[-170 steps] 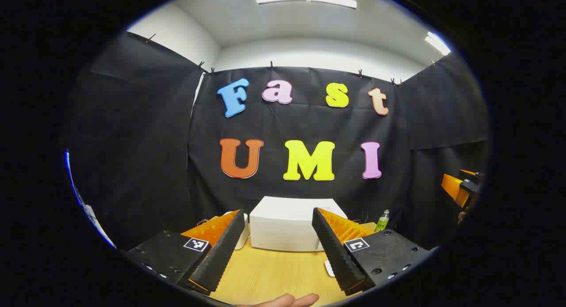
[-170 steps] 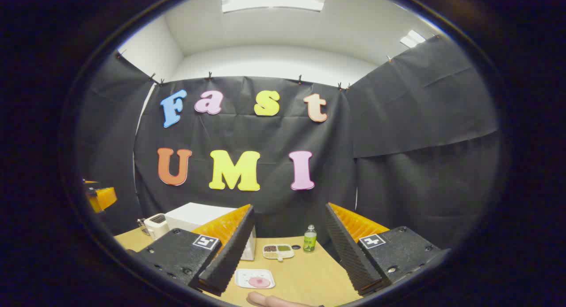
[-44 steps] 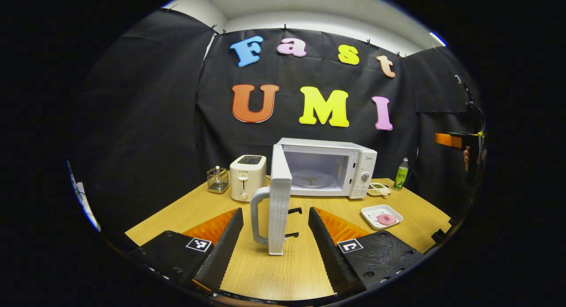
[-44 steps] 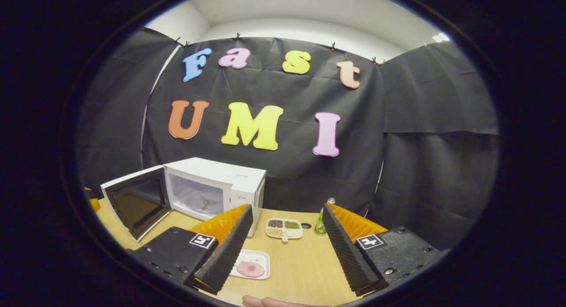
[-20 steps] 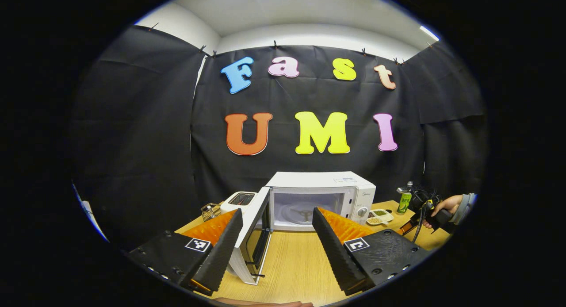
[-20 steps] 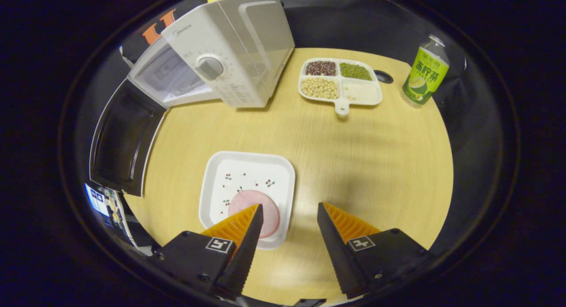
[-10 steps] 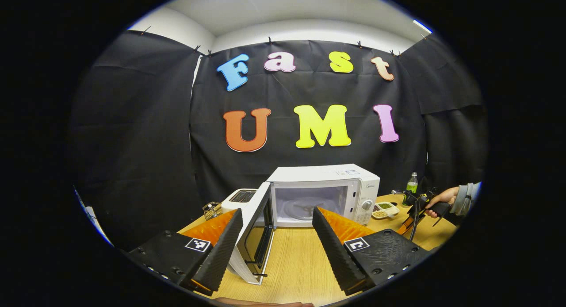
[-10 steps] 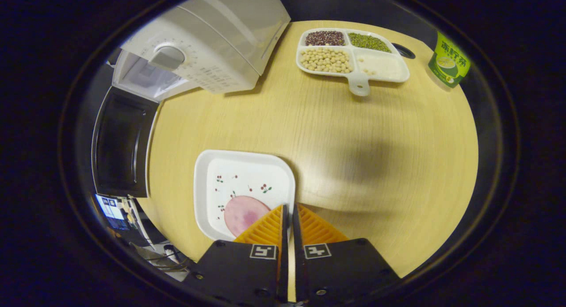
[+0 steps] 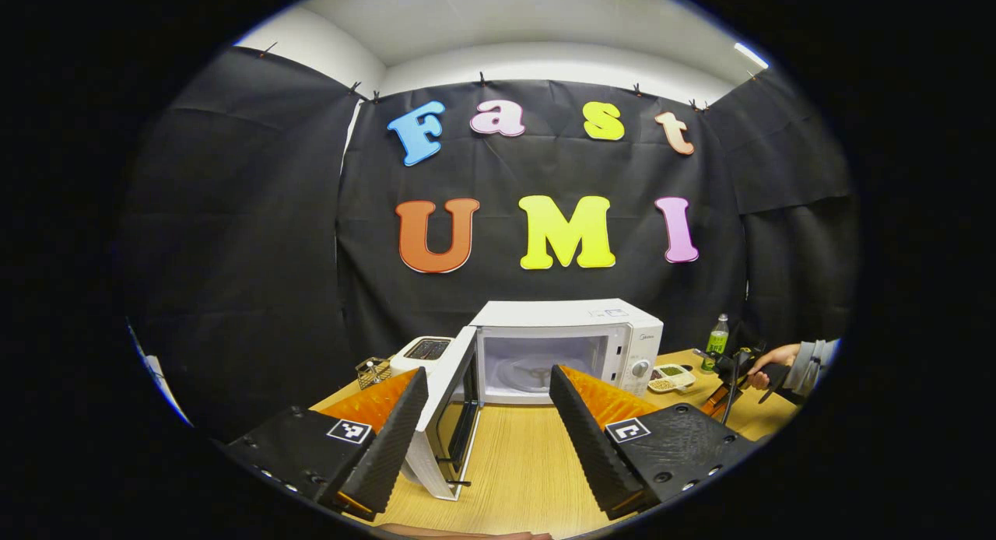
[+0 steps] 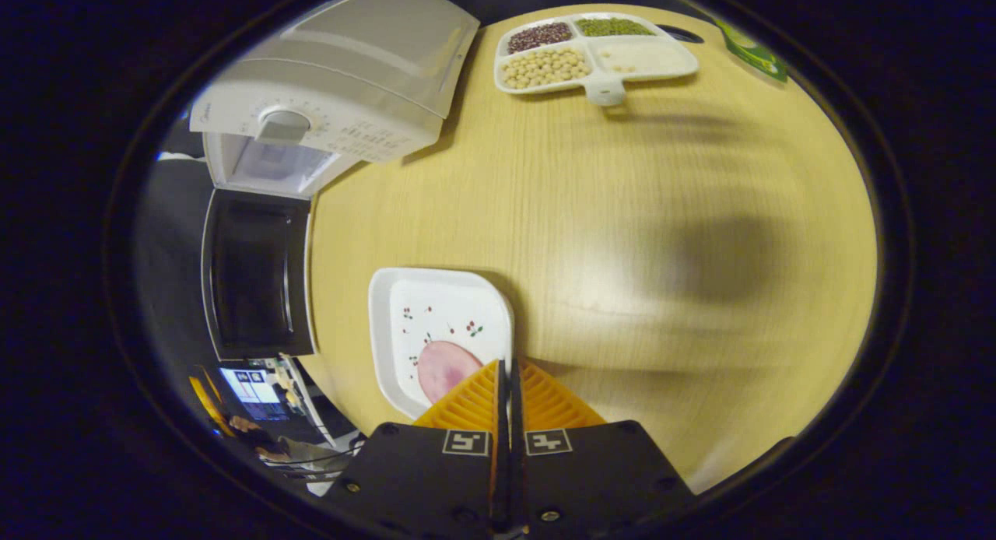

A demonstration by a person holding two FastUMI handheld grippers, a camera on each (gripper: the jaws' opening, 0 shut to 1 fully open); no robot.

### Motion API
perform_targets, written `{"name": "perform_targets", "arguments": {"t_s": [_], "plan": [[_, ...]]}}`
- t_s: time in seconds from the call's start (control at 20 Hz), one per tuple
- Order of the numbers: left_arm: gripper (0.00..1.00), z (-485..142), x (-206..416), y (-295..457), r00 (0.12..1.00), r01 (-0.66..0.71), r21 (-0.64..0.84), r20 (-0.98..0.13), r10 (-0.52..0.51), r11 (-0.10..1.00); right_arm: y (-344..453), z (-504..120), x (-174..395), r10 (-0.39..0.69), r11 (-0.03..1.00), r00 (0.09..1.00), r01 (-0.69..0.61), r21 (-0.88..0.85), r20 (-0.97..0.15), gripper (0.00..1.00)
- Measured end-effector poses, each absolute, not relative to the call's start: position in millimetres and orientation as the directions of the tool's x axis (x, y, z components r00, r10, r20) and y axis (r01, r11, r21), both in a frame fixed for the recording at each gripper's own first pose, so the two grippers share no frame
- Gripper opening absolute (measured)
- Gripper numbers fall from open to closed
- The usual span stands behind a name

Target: Open the microwave oven with the left hand, put the food in, and close the microwave oven.

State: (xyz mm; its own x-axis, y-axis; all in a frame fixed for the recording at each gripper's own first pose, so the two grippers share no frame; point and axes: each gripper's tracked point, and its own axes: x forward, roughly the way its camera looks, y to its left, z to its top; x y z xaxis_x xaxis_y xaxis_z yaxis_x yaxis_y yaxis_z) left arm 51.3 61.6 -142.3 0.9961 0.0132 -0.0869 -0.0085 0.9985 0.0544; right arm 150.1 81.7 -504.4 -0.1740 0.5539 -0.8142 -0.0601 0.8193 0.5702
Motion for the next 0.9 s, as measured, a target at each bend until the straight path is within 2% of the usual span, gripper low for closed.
{"name": "perform_targets", "arguments": {"t_s": [0.05, 0.2, 0.3, 0.35, 0.5, 0.55, 0.65, 0.75, 0.8, 0.9], "plan": [[0.93, -141, 49, 64, 0.996, -0.006, 0.052, -0.084, 0.01, 0.999, 85, -502, 151, 0.574, 0.81, -0.165, -0.034, 0.586, -0.802, 0.04], [0.93, -140, 46, 72, 0.997, -0.001, 0.031, -0.083, 0.004, 1.0, 87, -498, 149, 0.607, 0.792, -0.124, 0.012, 0.611, -0.785, 0.04], [0.94, -145, 44, 78, 0.995, 0.011, 0.013, -0.096, -0.01, 1.0, 87, -498, 151, 0.606, 0.795, -0.092, 0.026, 0.607, -0.79, 0.0], [0.94, -146, 44, 83, 0.995, 0.011, 0.013, -0.097, -0.01, 1.0, 88, -497, 151, 0.603, 0.798, -0.075, 0.026, 0.603, -0.794, 0.04], [0.94, -154, 40, 101, 0.994, -0.008, 0.02, -0.109, 0.011, 1.0, 95, -490, 152, 0.6, 0.8, -0.044, 0.031, 0.599, -0.799, 0.04], [0.94, -156, 38, 104, 0.994, -0.008, 0.02, -0.111, 0.011, 1.0, 99, -488, 153, 0.603, 0.797, -0.036, 0.025, 0.603, -0.797, 0.0], [0.94, -159, 35, 113, 0.994, -0.004, 0.015, -0.106, 0.005, 1.0, 107, -482, 156, 0.607, 0.794, -0.015, 0.021, 0.607, -0.794, 0.04], [0.94, -169, 32, 124, 0.992, -0.005, 0.011, -0.123, 0.007, 1.0, 117, -476, 158, 0.614, 0.789, -0.002, 0.022, 0.614, -0.789, 0.0], [0.94, -171, 30, 130, 0.991, -0.014, 0.017, -0.13, 0.016, 1.0, 125, -473, 158, 0.622, 0.783, -0.001, 0.022, 0.622, -0.783, 0.04], [0.94, -172, 27, 143, 0.991, -0.035, 0.03, -0.127, 0.038, 0.999, 138, -468, 157, 0.64, 0.768, 0.0, 0.025, 0.64, -0.769, 0.04]]}}
